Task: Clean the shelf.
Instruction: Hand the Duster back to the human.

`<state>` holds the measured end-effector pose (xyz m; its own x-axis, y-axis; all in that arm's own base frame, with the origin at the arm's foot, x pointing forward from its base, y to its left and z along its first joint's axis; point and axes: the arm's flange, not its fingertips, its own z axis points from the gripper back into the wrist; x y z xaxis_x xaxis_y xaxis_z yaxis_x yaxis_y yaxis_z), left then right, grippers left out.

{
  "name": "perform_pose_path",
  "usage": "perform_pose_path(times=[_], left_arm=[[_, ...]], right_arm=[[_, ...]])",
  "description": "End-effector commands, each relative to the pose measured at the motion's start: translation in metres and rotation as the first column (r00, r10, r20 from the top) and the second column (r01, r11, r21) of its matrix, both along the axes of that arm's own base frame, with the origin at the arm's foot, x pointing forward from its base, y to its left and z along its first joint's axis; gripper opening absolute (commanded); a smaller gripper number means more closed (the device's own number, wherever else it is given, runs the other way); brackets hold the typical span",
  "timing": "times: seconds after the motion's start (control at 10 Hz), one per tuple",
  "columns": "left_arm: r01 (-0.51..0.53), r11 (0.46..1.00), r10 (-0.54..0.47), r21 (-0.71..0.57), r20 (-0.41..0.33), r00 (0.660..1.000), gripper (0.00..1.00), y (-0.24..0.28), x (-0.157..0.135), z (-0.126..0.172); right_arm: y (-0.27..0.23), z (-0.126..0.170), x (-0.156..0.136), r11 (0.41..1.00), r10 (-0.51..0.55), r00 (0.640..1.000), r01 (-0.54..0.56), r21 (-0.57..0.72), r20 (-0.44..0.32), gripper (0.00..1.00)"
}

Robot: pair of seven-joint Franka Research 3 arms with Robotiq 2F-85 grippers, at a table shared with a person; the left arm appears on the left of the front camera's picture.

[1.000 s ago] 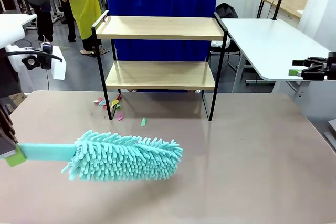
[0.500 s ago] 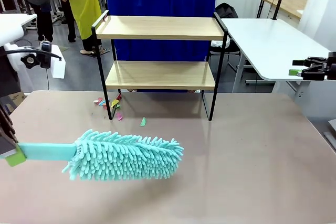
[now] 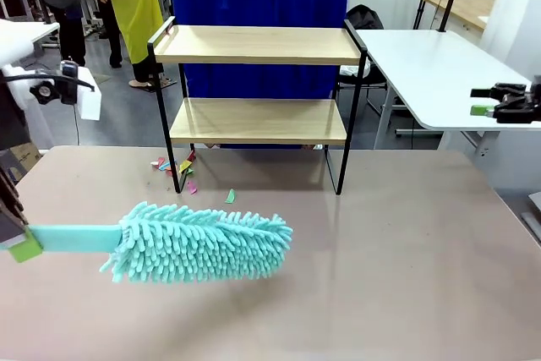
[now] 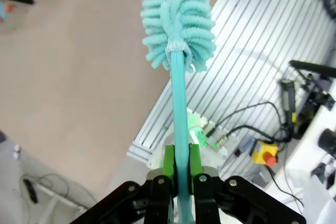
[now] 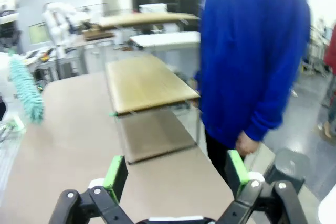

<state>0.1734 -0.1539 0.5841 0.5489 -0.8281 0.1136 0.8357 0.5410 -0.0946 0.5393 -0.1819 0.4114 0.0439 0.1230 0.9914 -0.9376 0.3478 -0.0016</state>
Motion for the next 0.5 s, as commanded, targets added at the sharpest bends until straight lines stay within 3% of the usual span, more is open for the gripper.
perform_pose_path(times=[0.0, 0.2, 0.4], left_arm=[[0.083, 0.981, -0.079, -0.173, 0.029, 0.996, 0.13, 0.002, 0.022, -0.025], [0.166, 0.939, -0.133, -0.302, 0.129, 0.983, 0.13, -0.006, 0.048, -0.043], [0.231, 0.918, -0.154, -0.322, 0.247, 0.957, 0.13, -0.014, 0.070, -0.059]], right_arm=[[0.040, 0.038, -0.034, 0.992, 0.125, 0.992, -0.125, 0.015, 0.011, 1.00], [0.085, 0.058, -0.057, 0.977, 0.208, 0.977, -0.205, 0.056, -0.053, 1.00], [0.142, 0.066, -0.082, 0.947, 0.317, 0.935, -0.304, 0.098, -0.158, 1.00]])
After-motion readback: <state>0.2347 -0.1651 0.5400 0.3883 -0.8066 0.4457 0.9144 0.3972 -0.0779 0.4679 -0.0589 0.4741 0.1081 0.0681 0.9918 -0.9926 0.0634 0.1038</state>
